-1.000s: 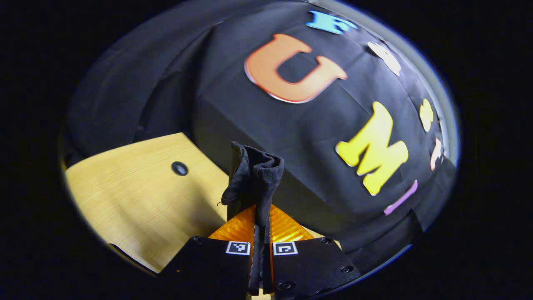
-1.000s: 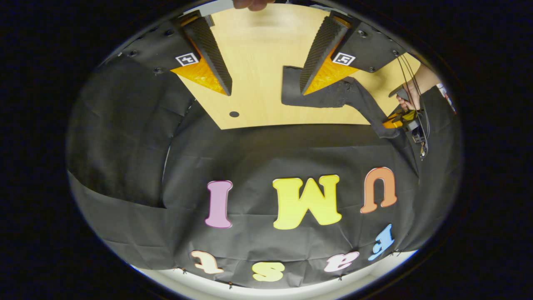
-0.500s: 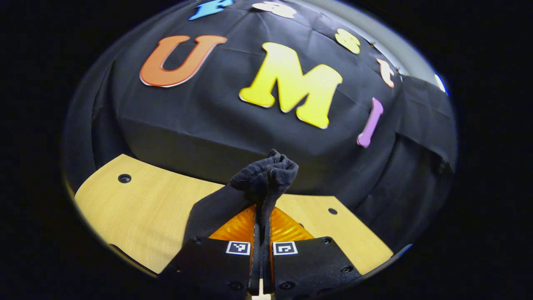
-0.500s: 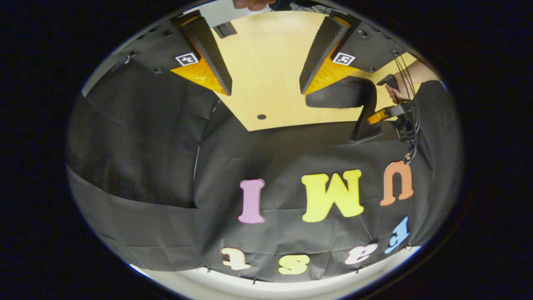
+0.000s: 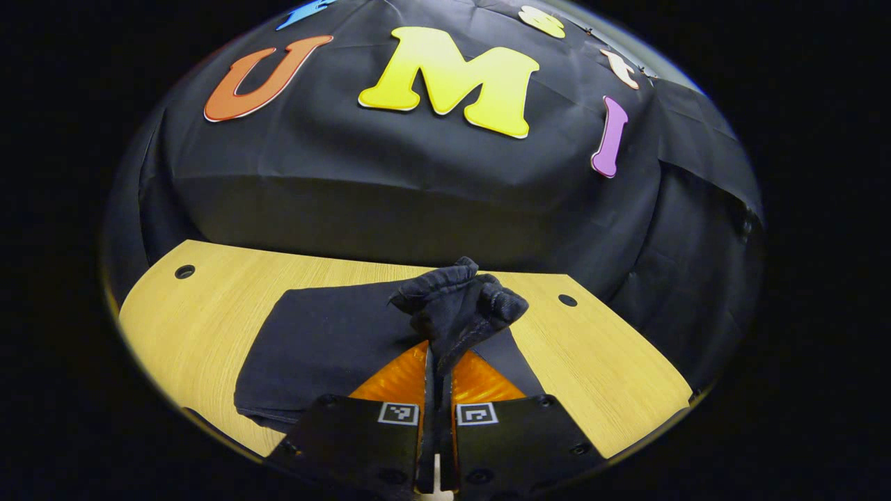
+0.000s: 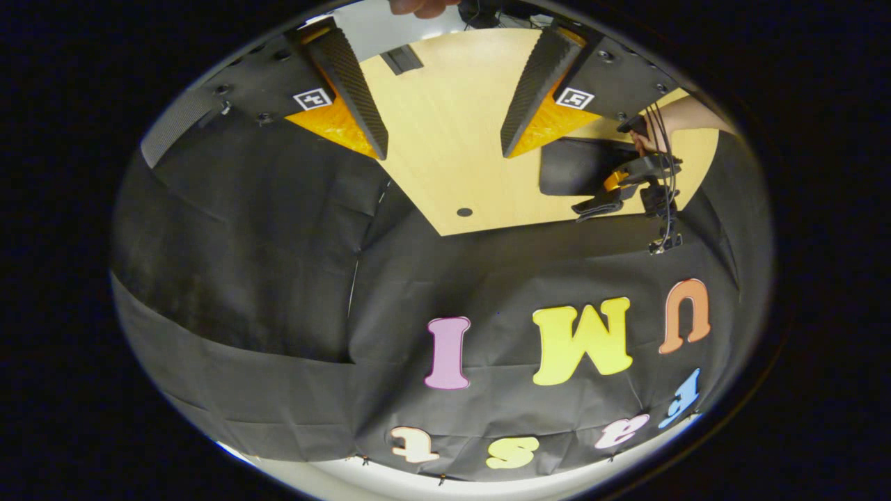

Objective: Grasp the waist and the cuffs of the jeans and fold them to make the two legs overlap; first hold the waist and fold one-third of the jeans toward the cuffs, then hold the cuffs and fold the remaining one-third in the same direction to finish folding.

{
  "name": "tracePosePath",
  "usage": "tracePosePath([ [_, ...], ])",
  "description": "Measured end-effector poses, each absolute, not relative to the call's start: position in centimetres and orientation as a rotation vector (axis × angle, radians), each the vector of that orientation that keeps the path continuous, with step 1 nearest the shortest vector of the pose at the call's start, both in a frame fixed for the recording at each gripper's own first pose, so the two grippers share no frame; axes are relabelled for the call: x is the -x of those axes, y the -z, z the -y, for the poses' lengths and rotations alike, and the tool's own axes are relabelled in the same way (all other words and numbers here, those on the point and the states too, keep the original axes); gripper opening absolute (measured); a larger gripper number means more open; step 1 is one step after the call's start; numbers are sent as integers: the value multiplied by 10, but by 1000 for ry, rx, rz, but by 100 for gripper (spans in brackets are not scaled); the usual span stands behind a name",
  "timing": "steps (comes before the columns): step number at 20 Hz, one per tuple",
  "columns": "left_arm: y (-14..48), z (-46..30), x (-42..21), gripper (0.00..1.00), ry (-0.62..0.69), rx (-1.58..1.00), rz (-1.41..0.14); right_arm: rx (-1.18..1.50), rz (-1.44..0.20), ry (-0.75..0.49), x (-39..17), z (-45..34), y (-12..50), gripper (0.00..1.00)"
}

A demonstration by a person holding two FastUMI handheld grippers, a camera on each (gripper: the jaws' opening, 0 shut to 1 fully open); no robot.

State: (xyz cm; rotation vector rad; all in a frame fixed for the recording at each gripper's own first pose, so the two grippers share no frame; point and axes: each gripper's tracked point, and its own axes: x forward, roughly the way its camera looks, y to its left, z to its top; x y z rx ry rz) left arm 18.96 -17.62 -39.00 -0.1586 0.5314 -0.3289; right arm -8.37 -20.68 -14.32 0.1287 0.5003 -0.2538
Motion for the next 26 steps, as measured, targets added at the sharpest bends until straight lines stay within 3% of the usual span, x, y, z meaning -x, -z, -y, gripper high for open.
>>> tracePosePath([
  [6,412,183,-188,6,323,163,-567,-113,-527,232,77,203,150,99],
  [7,417,183,-188,0,321,165,-578,-112,-532,228,75,203,150,100],
  [8,420,185,-186,7,321,168,-588,-111,-536,226,74,202,151,100],
  [15,441,195,-182,18,316,198,-640,-110,-557,223,73,203,158,100],
  [16,440,196,-180,29,316,194,-639,-116,-558,228,74,204,158,100],
  [17,440,196,-182,21,313,184,-635,-123,-560,233,75,207,159,99],
  [18,441,199,-180,39,321,177,-637,-127,-562,238,76,209,160,100],
  [21,439,206,-178,51,332,179,-640,-128,-560,242,77,210,160,99],
  [22,436,210,-175,76,343,180,-641,-129,-560,242,78,210,159,99],
  [25,430,219,-168,87,361,164,-646,-137,-550,240,78,208,158,100],
  [26,426,222,-163,99,365,166,-648,-135,-546,240,79,207,157,100],
])
